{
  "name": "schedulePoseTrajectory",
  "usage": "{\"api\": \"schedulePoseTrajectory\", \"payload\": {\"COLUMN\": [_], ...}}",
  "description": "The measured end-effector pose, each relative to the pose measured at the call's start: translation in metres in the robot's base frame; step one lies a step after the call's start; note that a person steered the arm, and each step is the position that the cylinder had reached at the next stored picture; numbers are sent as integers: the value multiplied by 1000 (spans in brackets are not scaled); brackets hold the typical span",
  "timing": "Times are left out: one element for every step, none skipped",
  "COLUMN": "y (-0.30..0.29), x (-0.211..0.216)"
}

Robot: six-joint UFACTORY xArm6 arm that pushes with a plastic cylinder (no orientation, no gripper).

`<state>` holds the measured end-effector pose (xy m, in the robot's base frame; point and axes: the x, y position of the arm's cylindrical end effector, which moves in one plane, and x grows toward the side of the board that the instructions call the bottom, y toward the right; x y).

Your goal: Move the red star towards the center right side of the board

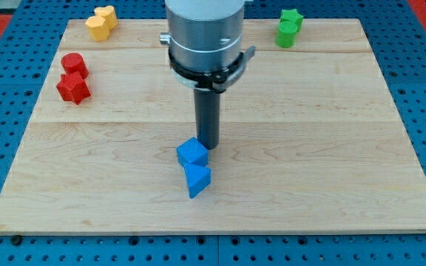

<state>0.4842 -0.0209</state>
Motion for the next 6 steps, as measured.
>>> {"api": "schedulePoseTrajectory", "payload": {"y": [-59, -113, -183, -242, -255, -263], "x": [0, -9, -16, -36, -69, -98]}}
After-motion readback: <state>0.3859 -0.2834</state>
